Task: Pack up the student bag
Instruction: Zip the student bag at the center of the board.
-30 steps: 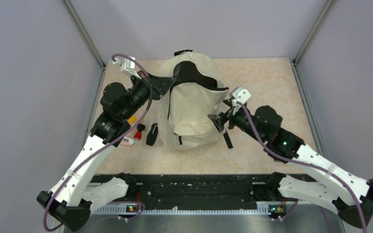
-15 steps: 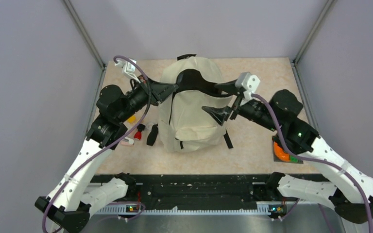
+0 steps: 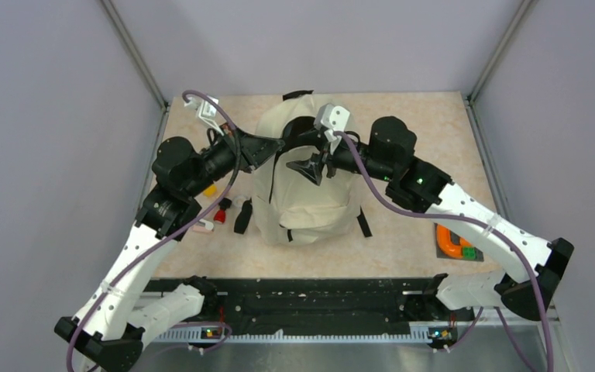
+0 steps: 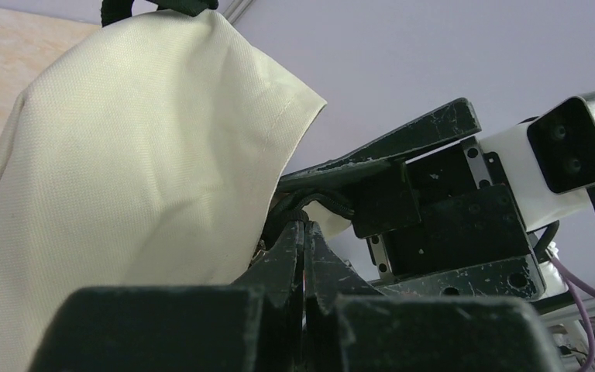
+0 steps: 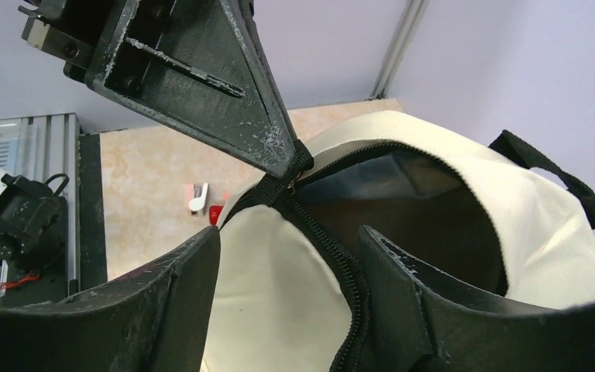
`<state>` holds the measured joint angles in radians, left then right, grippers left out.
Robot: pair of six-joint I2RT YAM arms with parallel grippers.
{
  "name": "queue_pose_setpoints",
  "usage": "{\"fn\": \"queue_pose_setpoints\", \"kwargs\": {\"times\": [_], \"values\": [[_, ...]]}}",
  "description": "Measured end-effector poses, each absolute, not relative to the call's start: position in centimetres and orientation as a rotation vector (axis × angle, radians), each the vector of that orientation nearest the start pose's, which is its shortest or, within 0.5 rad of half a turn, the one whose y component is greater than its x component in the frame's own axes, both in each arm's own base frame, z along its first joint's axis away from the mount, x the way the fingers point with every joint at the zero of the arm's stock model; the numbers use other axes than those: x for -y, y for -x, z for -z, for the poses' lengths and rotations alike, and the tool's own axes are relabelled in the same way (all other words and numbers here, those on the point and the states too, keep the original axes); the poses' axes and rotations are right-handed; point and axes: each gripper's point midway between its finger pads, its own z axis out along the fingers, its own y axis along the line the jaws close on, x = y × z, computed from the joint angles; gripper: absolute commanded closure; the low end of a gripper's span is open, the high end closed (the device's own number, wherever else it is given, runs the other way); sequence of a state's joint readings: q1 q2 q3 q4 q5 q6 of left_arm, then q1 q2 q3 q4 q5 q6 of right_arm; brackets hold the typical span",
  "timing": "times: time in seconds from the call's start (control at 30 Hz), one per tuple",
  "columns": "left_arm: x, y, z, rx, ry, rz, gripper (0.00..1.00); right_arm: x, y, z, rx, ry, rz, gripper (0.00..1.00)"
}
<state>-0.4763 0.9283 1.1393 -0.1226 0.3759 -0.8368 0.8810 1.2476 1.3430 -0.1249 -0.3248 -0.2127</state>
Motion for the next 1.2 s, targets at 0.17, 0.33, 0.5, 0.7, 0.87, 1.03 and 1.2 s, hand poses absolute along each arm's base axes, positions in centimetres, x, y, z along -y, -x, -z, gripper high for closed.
{"fn": "queue_pose_setpoints", "kwargs": {"times": [0.17, 0.33, 0.5, 0.7, 0.87, 1.03, 1.2], "values": [[22.7, -23.7, -42.8, -1.639, -0.041, 1.313, 1.00, -35.8, -22.9, -40.7, -1.214, 1.065, -0.787, 0.43], [22.7, -23.7, -42.6, -1.644, -0.040, 1.314, 1.00, -36.4, -22.9, -42.1, -1.165, 1.063, -0.810, 0.45], [22.7, -23.7, -42.5, -1.651, -0.039, 1.314, 1.00, -36.9, -23.0, -42.2, -1.157, 1.070, -0.819, 0.52], [22.7, -23.8, -42.5, -1.650, -0.036, 1.313, 1.00, -37.4, -22.9, -42.0, -1.155, 1.088, -0.838, 0.70], [22.6, -23.8, -42.5, -1.651, -0.034, 1.312, 1.00, -37.4, -22.8, -41.9, -1.154, 1.098, -0.843, 0.82], [22.5, -23.9, -42.5, -1.650, -0.032, 1.310, 1.00, -37.4, -22.9, -41.7, -1.161, 1.098, -0.833, 1.00], [22.5, -23.9, -42.5, -1.649, -0.031, 1.309, 1.00, -37.3, -23.1, -41.7, -1.167, 1.094, -0.826, 1.00]]}}
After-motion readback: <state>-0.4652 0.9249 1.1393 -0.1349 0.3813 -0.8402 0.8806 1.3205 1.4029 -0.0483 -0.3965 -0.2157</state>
